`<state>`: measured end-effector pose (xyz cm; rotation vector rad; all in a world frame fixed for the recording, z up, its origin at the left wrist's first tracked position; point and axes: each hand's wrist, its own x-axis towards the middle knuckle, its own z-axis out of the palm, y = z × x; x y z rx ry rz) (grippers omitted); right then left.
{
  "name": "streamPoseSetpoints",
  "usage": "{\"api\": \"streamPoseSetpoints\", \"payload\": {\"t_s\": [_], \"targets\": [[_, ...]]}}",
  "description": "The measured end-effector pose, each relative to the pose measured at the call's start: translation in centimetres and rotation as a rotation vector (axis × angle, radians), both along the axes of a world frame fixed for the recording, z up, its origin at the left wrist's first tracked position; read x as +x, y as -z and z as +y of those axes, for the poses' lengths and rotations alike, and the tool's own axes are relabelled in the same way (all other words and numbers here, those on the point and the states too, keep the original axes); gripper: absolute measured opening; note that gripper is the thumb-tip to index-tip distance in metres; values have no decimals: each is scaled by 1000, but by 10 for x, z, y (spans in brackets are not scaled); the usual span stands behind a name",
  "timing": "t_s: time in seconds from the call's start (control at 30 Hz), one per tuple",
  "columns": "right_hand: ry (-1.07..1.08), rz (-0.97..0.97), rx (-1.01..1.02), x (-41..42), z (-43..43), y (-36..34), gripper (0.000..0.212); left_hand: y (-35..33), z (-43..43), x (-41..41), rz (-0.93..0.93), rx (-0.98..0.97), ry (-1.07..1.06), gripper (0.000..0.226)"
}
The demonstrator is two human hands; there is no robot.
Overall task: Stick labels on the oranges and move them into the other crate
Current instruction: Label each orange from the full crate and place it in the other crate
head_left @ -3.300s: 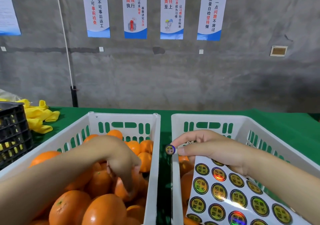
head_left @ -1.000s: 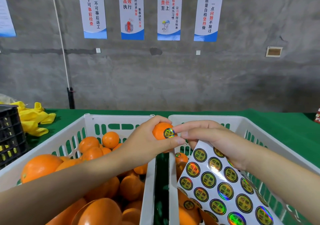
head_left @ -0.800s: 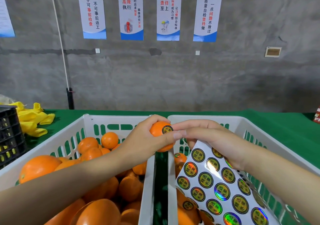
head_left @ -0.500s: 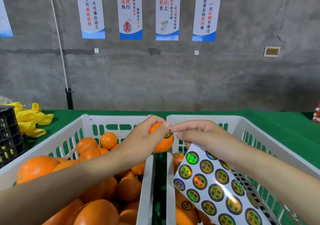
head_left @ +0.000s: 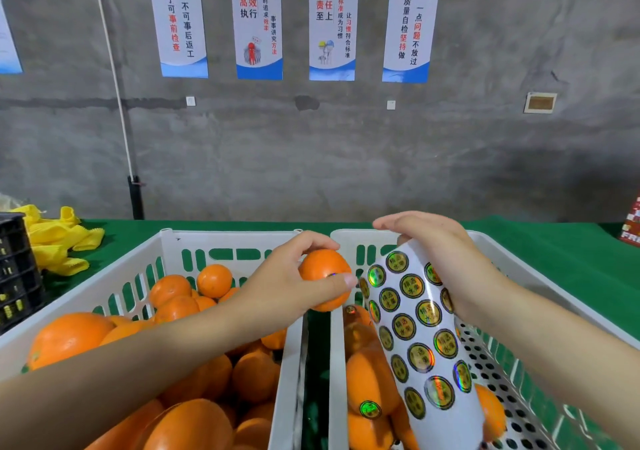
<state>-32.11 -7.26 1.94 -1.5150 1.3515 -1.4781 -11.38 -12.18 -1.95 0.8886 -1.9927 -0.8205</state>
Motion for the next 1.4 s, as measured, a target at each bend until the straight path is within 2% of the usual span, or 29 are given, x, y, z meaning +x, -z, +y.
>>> {"api": "streamPoseSetpoints", "payload": {"t_s": [0.13, 0.33, 0.57, 0.8, 0.9, 0.97, 1.07, 1.13, 1.23, 1.37, 1.4], "targets": [[-145, 13, -25, 2, 5, -2, 23, 5, 7, -6, -20, 53, 162, 50], [-196, 99, -31, 7, 7, 3, 18, -2, 16, -13, -314, -190, 301, 53], [-159, 125, 6, 10, 6, 7, 17, -7, 19, -17, -442, -219, 383, 50], [-49, 100, 30, 10, 0, 9, 16, -9, 22, -18, -554, -258, 367, 46], [-28, 156, 7, 9, -3, 11, 19, -7, 21, -15, -579, -218, 357, 44], [-38, 194, -12, 9, -5, 13, 22, -5, 19, -14, -532, -136, 357, 46], [-68, 248, -31, 9, -7, 16, 23, -7, 20, -11, -309, 85, 371, 46], [-99, 252, -34, 10, -7, 16, 25, -8, 18, -10, -172, 166, 353, 38], [-133, 211, -32, 10, -6, 14, 31, -6, 17, -11, -136, 141, 372, 31], [-140, 180, -52, 8, -4, 14, 27, -4, 20, -13, -82, 133, 420, 8], [-107, 192, -59, 7, -6, 15, 27, -4, 20, -14, -54, 153, 419, 11]]}}
